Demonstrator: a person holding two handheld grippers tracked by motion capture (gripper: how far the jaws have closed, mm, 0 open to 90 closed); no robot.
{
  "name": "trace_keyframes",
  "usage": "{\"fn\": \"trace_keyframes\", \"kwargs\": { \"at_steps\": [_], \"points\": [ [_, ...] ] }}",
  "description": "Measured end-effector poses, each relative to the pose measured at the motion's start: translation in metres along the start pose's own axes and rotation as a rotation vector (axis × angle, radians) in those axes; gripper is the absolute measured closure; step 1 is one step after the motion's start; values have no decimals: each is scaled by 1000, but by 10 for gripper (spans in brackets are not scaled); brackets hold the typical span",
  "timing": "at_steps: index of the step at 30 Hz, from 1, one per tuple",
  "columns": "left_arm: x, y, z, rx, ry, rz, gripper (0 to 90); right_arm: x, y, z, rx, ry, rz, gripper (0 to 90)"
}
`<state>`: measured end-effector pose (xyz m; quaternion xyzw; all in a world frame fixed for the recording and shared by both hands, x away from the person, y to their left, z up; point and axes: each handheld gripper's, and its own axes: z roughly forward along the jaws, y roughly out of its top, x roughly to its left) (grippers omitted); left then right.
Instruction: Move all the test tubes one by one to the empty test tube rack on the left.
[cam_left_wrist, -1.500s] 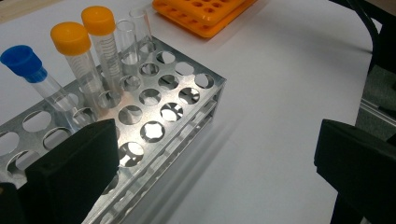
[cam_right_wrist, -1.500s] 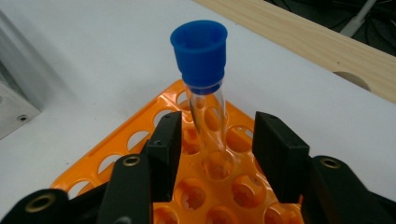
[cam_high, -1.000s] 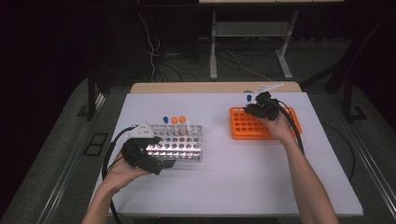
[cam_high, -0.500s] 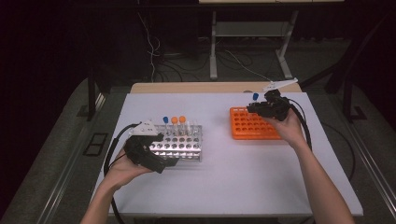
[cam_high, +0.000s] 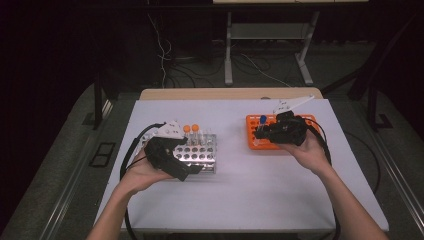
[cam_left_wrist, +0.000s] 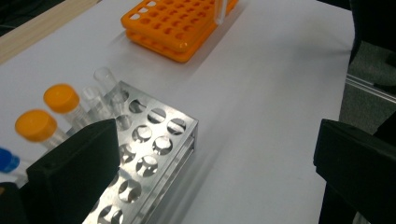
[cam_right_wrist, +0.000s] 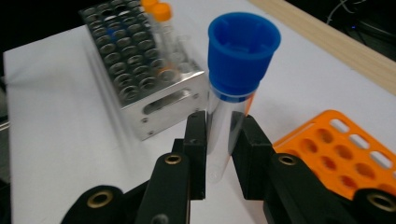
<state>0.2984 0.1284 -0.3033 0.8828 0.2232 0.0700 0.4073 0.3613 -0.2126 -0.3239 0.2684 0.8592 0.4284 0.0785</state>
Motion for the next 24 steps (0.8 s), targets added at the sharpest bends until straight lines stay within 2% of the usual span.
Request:
{"fn": "trace_keyframes", "kwargs": {
  "at_steps": [7,12,24],
  "points": [
    [-6,19,6,26,-24,42,7,26,-1,6,47,61,-42,757],
    [-12,32,11,46,-53,78,35,44,0,12,74,101,-90,757],
    [-23,56,19,96,-151,173,209,82,2,25,140,171,-177,757]
  ]
}}
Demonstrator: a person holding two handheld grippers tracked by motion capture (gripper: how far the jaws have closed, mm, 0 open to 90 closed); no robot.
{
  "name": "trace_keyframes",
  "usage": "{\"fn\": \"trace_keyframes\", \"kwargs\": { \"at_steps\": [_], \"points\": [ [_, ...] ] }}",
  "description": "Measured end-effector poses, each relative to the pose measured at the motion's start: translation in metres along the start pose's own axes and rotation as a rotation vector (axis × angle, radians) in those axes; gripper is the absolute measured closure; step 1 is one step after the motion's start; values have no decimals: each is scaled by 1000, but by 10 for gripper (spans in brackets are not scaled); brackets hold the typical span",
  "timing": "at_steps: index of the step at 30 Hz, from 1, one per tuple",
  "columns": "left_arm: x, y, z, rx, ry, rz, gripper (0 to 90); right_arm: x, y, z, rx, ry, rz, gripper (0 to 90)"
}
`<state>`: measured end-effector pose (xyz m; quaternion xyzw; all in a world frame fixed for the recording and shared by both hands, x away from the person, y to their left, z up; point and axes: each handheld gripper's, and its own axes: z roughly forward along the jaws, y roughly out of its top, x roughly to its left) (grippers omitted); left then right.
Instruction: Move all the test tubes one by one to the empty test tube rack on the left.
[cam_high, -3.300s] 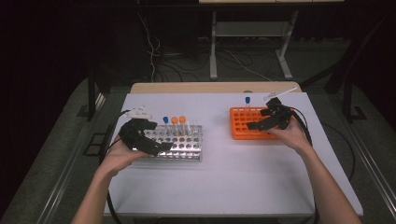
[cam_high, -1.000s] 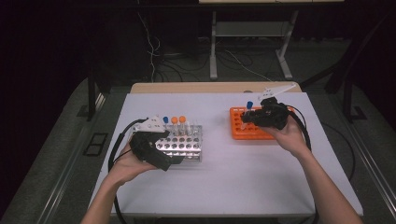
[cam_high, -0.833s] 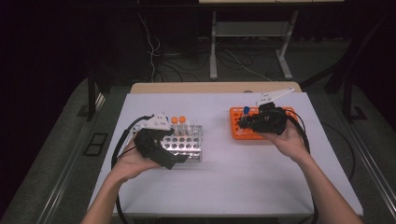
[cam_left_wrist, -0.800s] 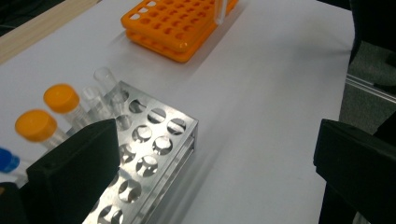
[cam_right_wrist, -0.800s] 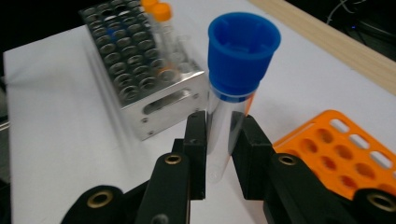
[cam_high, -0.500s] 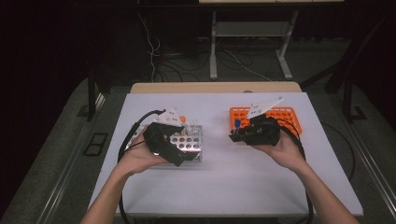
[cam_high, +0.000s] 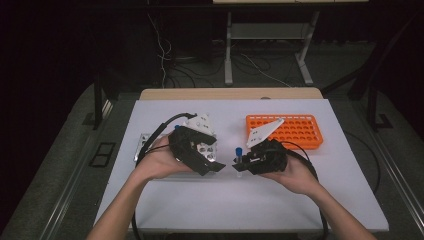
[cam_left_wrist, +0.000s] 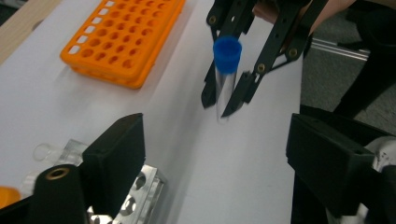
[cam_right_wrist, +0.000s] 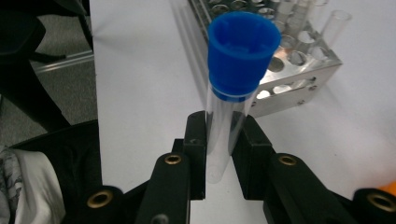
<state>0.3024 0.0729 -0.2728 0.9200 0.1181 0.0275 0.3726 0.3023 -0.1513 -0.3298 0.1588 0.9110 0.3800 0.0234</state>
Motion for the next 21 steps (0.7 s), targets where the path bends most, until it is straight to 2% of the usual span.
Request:
{"fn": "trace_keyframes", "kwargs": {
  "at_steps": [7,11,14,21],
  "points": [
    [-5,6,8,37,-40,58,342,13,6,11,12,33,-37,757],
    [-8,6,13,70,-56,94,462,20,7,18,19,41,-48,756],
    [-10,5,16,91,-75,113,538,23,9,23,14,49,-53,756],
    [-10,4,19,115,-83,141,690,26,11,28,-1,53,-70,757]
  ]
}}
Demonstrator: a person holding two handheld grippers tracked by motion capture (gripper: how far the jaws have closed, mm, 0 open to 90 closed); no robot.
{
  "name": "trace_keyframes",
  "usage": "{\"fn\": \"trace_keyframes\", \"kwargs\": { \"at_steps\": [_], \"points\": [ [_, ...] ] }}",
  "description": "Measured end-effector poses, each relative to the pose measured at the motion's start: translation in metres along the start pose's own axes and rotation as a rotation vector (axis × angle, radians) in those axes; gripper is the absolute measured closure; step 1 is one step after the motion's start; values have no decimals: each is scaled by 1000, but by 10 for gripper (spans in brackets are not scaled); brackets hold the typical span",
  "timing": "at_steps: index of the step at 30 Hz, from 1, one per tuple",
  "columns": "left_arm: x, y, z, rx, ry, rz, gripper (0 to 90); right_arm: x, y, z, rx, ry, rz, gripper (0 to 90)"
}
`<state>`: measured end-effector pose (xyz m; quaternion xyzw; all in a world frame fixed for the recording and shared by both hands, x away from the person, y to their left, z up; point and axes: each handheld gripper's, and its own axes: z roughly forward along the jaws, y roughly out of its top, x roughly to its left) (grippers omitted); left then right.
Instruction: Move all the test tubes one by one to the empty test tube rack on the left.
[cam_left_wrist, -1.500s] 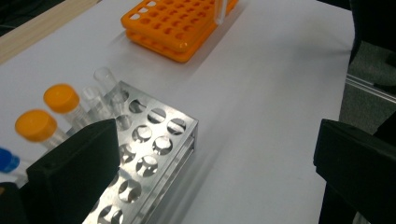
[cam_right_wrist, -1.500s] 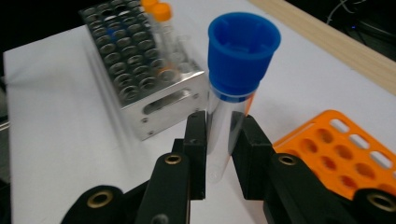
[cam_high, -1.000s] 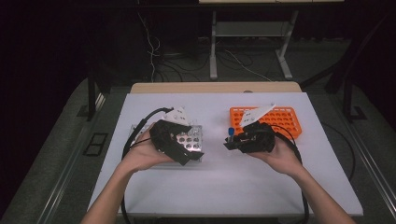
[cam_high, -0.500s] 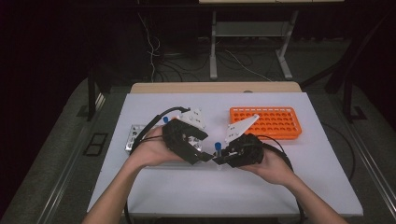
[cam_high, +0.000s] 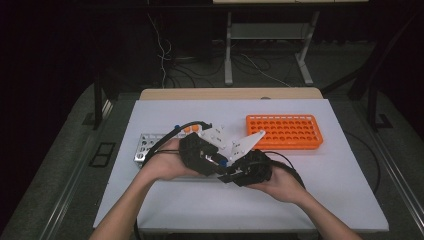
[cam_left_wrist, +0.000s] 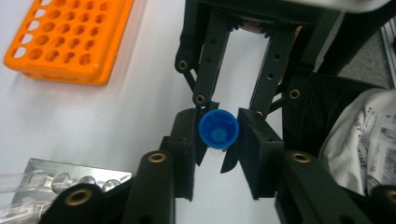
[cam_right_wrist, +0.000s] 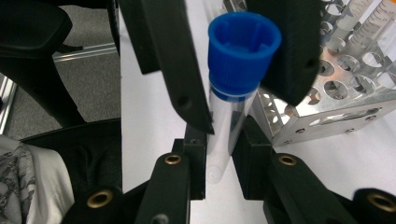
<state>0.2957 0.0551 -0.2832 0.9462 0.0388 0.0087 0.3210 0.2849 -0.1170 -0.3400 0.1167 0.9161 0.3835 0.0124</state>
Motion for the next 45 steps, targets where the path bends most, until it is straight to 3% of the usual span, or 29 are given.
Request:
{"fn": "trace_keyframes", "kwargs": {
  "at_steps": [6,11,22,27,31,35,36,45],
  "points": [
    [3,-2,0,1,-24,-9,733,2,-1,1,-10,-12,-12,751],
    [4,-5,-5,-2,-8,-19,737,0,-4,-1,-30,-16,4,632],
    [17,-24,-32,-42,63,-92,738,-9,-24,-20,-88,-58,93,472],
    [19,-31,-42,-39,101,-96,738,-13,-37,-26,-117,-80,144,341],
    [22,-37,-50,-35,129,-109,738,-15,-47,-29,-124,-105,199,152],
    [25,-43,-58,-44,153,-131,739,-16,-57,-33,-153,-118,231,63],
    [26,-45,-60,-47,160,-135,738,-16,-59,-34,-156,-122,241,0],
    [40,-61,-75,-41,228,-177,740,-16,-81,-43,-188,-157,294,2]
  ]
}}
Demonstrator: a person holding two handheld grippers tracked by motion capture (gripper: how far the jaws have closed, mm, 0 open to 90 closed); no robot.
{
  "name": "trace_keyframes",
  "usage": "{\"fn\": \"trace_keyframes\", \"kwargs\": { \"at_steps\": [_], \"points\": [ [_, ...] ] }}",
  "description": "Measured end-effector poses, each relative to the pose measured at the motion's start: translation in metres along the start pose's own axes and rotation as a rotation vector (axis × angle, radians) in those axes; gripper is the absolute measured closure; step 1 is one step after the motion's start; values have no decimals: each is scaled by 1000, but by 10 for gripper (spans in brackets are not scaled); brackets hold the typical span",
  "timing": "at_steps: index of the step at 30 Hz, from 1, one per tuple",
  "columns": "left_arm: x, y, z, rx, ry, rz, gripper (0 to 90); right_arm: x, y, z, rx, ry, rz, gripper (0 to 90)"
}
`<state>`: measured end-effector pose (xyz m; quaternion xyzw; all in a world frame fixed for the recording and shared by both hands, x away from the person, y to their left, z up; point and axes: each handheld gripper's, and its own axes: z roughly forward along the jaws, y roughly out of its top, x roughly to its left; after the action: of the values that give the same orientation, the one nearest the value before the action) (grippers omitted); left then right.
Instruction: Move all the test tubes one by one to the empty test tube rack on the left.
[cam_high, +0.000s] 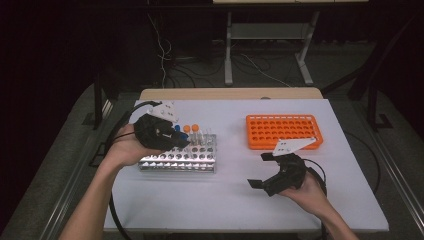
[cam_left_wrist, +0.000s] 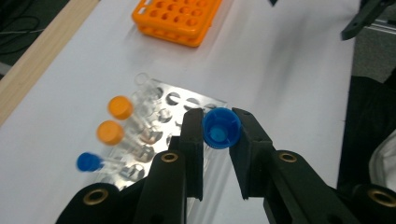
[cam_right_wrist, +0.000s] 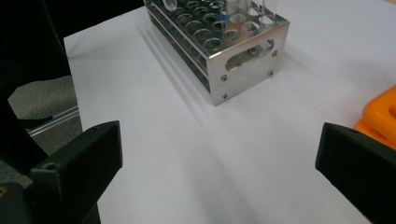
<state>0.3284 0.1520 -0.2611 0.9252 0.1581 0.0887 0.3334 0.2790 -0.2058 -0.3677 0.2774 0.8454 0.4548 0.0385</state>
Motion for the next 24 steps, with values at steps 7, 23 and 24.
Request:
{"fn": "trace_keyframes", "kwargs": {
  "at_steps": [7,23,24],
  "points": [
    [18,-10,-4,4,44,-44,741,-2,-14,-9,-8,-11,38,2],
    [64,-31,-5,6,120,-153,742,-6,-26,-12,-2,-18,59,2],
    [68,-32,-3,4,126,-158,743,-6,-26,-12,-2,-19,61,2]
  ]
}}
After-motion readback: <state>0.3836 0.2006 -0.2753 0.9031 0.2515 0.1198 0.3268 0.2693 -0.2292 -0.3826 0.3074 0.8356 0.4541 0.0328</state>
